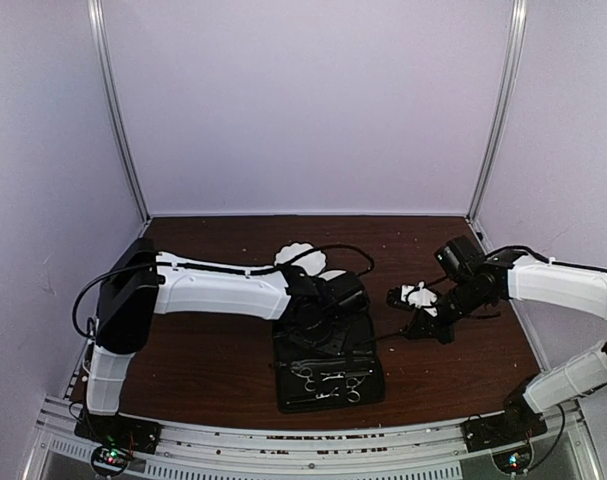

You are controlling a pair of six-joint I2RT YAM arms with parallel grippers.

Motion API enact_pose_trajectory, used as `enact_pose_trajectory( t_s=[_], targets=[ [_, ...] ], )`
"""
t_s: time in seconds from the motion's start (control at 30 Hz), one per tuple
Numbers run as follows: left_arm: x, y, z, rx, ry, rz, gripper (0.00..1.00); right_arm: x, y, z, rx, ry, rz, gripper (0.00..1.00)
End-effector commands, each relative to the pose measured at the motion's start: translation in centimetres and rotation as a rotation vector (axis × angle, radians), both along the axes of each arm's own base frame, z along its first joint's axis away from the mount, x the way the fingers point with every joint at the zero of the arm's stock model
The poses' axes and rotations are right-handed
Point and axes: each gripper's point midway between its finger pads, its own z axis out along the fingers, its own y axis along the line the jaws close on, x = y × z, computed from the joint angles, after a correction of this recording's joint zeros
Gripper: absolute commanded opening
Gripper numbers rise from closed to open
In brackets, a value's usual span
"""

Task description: Sort the hair-cutting tools

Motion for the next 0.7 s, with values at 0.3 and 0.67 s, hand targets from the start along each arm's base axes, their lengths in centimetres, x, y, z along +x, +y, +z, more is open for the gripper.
enact_pose_trajectory(
  t_s=[0.3, 0.67],
  targets=[
    [0.3, -1.7, 2.9, -0.203, -0.045, -0.058, 0.00, 1.2, 3.5, -1.4, 0.026, 0.030, 0.018, 0.00],
    [0.4, -1.5, 2.7, -0.216, -0.041, -0.057, 0.00, 2.6, 4.1, -1.8, -0.003, 0.034, -0.051, 0.00]
  ],
)
